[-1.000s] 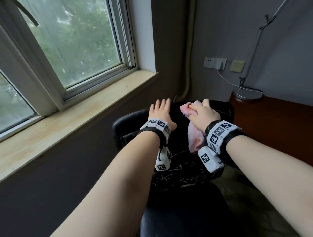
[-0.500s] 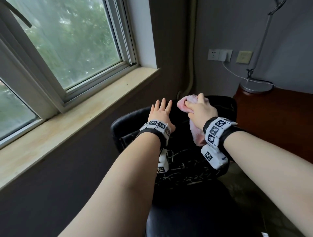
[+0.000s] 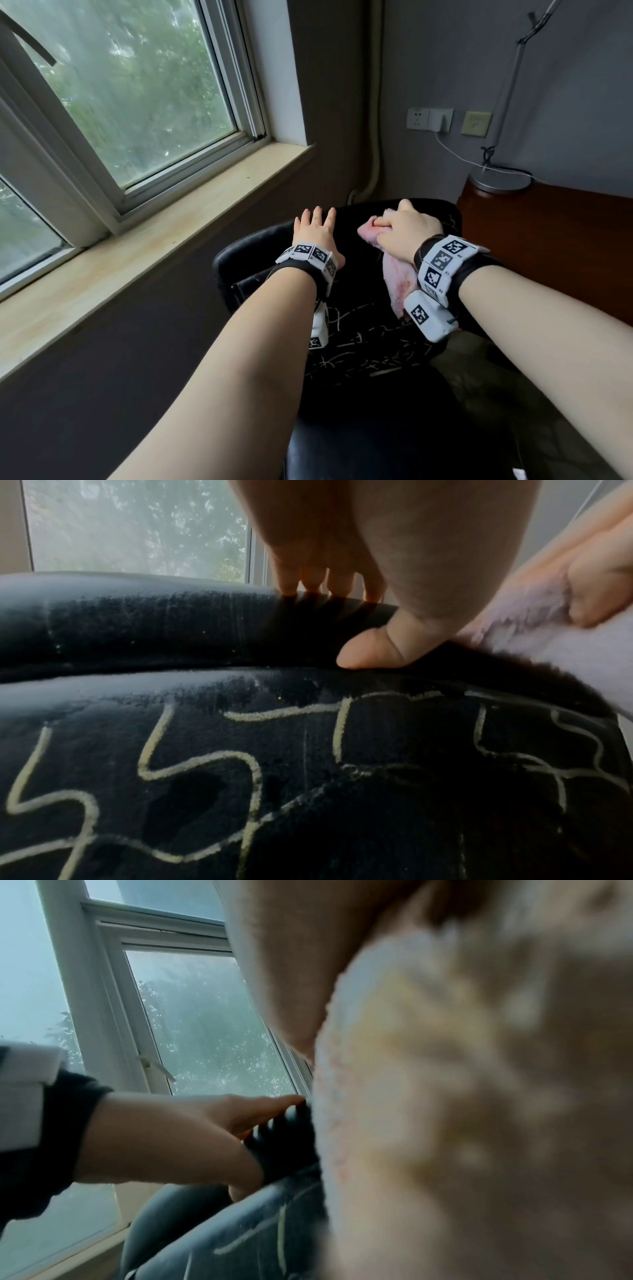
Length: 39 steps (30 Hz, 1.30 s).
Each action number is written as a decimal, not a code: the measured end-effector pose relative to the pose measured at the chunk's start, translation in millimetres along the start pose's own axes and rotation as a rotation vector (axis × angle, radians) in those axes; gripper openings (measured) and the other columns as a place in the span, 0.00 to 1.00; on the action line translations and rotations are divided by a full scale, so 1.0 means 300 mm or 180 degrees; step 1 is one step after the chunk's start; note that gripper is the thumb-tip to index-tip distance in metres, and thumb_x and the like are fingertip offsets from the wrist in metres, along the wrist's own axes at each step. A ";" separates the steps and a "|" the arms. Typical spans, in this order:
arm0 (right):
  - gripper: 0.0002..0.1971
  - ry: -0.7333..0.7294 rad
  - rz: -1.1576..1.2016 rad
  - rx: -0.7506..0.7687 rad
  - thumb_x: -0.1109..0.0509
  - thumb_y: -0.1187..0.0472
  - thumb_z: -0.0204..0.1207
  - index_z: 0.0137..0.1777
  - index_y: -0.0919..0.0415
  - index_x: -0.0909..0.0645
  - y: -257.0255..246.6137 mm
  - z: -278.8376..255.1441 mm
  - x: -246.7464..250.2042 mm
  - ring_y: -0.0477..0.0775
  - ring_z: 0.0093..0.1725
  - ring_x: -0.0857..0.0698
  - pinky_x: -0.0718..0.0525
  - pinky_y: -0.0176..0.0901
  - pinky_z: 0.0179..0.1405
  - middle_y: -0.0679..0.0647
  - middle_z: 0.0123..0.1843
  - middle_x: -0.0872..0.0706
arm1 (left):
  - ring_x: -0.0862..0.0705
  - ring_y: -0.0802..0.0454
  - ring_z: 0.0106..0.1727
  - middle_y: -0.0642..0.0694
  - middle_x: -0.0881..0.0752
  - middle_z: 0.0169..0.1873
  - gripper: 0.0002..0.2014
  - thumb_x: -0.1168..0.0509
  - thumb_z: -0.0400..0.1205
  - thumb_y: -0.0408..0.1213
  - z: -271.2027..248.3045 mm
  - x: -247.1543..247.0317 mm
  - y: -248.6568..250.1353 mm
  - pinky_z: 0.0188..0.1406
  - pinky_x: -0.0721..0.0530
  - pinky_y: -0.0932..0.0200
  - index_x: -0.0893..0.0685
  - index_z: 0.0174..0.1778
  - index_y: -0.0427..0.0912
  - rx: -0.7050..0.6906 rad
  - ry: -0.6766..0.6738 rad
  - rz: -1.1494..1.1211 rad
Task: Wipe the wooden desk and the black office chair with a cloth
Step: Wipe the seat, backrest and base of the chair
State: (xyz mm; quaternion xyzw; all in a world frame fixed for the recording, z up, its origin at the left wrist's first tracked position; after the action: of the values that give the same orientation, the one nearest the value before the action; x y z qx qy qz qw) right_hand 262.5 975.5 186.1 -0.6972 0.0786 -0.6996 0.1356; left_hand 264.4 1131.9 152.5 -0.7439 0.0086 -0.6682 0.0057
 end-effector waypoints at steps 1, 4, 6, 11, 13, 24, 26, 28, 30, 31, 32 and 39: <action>0.20 0.0195 0.0058 0.0062 0.44 0.47 0.75 0.61 0.51 0.19 0.003 -0.001 0.029 0.60 0.44 0.22 0.31 0.42 0.39 0.53 0.51 0.31 | 0.54 0.38 0.83 0.39 0.52 0.83 0.49 0.32 0.74 0.46 0.002 0.001 0.002 0.82 0.54 0.44 0.58 0.84 0.47 0.0027 -0.0009 0.0018; 0.18 0.0590 0.0144 0.0231 0.40 0.57 0.79 0.68 0.46 0.23 0.008 0.020 0.077 0.63 0.52 0.21 0.28 0.45 0.41 0.57 0.59 0.33 | 0.54 0.37 0.83 0.39 0.52 0.83 0.50 0.32 0.74 0.48 0.003 -0.003 0.008 0.82 0.54 0.43 0.59 0.84 0.47 0.0098 -0.0013 0.0082; 0.20 0.0623 0.0175 0.0226 0.39 0.59 0.79 0.70 0.45 0.25 0.017 0.040 0.066 0.63 0.58 0.23 0.26 0.45 0.42 0.59 0.63 0.34 | 0.54 0.37 0.83 0.39 0.52 0.83 0.50 0.32 0.73 0.48 0.006 -0.007 0.009 0.82 0.55 0.43 0.59 0.84 0.47 0.0106 0.0000 0.0121; 0.24 0.0440 -0.0018 0.0141 0.38 0.61 0.79 0.75 0.45 0.30 0.051 0.046 -0.041 0.63 0.64 0.28 0.27 0.44 0.41 0.60 0.67 0.35 | 0.56 0.37 0.83 0.40 0.54 0.83 0.50 0.32 0.74 0.47 0.013 -0.019 0.002 0.82 0.56 0.43 0.60 0.84 0.47 0.0067 -0.0041 0.0155; 0.23 0.0484 -0.0081 0.0192 0.38 0.61 0.80 0.74 0.46 0.30 0.053 0.040 -0.057 0.63 0.65 0.28 0.26 0.45 0.41 0.61 0.67 0.35 | 0.56 0.37 0.83 0.40 0.54 0.83 0.50 0.32 0.74 0.48 0.018 -0.020 0.001 0.82 0.56 0.43 0.60 0.84 0.47 0.0095 -0.0019 0.0193; 0.19 -0.0261 -0.0409 0.0133 0.42 0.57 0.80 0.69 0.47 0.23 0.084 0.013 -0.114 0.63 0.61 0.23 0.26 0.46 0.50 0.58 0.65 0.33 | 0.56 0.35 0.83 0.37 0.54 0.83 0.52 0.31 0.73 0.51 0.010 -0.017 0.018 0.82 0.55 0.41 0.61 0.83 0.46 0.0289 -0.0002 0.0324; 0.19 -0.0523 -0.0510 0.0048 0.44 0.50 0.79 0.66 0.48 0.19 0.097 0.015 -0.086 0.62 0.60 0.21 0.25 0.45 0.55 0.56 0.64 0.30 | 0.54 0.33 0.82 0.34 0.52 0.82 0.53 0.29 0.72 0.51 -0.005 -0.009 0.042 0.81 0.53 0.38 0.58 0.83 0.43 0.0422 0.0005 0.0342; 0.22 -0.0475 -0.0462 -0.0056 0.46 0.45 0.76 0.63 0.48 0.18 0.130 0.021 -0.043 0.60 0.56 0.20 0.25 0.43 0.50 0.55 0.61 0.28 | 0.48 0.30 0.80 0.32 0.45 0.79 0.49 0.28 0.71 0.50 -0.009 0.017 0.072 0.79 0.49 0.36 0.50 0.82 0.40 0.0541 0.0165 0.0166; 0.23 -0.0203 -0.0199 -0.0205 0.46 0.44 0.73 0.63 0.48 0.19 0.176 0.025 0.004 0.60 0.47 0.22 0.30 0.41 0.41 0.54 0.56 0.28 | 0.47 0.29 0.80 0.33 0.44 0.79 0.46 0.30 0.72 0.48 -0.005 0.044 0.097 0.79 0.50 0.35 0.47 0.80 0.39 0.0563 0.0361 -0.0035; 0.21 -0.0077 -0.0112 -0.0191 0.44 0.46 0.75 0.64 0.48 0.20 0.190 0.025 0.020 0.60 0.45 0.23 0.30 0.41 0.40 0.55 0.55 0.30 | 0.51 0.31 0.81 0.35 0.49 0.81 0.47 0.31 0.73 0.48 0.006 0.042 0.119 0.79 0.53 0.36 0.50 0.82 0.40 0.0463 0.0353 -0.0072; 0.18 0.0056 -0.0047 -0.0124 0.43 0.50 0.78 0.66 0.48 0.22 0.197 0.026 0.032 0.61 0.47 0.22 0.29 0.43 0.42 0.56 0.56 0.31 | 0.56 0.34 0.83 0.39 0.55 0.83 0.48 0.33 0.73 0.47 0.018 0.034 0.149 0.80 0.57 0.37 0.55 0.83 0.41 0.0292 0.0294 -0.0050; 0.21 0.0545 0.0225 0.0199 0.38 0.58 0.80 0.73 0.45 0.28 0.180 0.045 0.055 0.63 0.62 0.26 0.22 0.49 0.49 0.60 0.65 0.35 | 0.60 0.44 0.84 0.46 0.58 0.84 0.51 0.34 0.73 0.49 0.052 -0.003 0.205 0.82 0.58 0.43 0.59 0.84 0.43 -0.0030 0.0101 -0.0029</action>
State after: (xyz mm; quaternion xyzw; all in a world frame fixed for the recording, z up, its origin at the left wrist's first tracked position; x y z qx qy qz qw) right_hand 280.5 920.2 185.9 -0.6270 0.0927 -0.7535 0.1747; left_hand 279.6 1070.5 148.8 -0.7333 0.0085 -0.6799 -0.0010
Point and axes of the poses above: each hand's wrist, its own z-axis towards the middle knuckle, its own x-axis out of the back of the hand, y = z × x, the point moved 10 cm from there along z, towards the middle knuckle
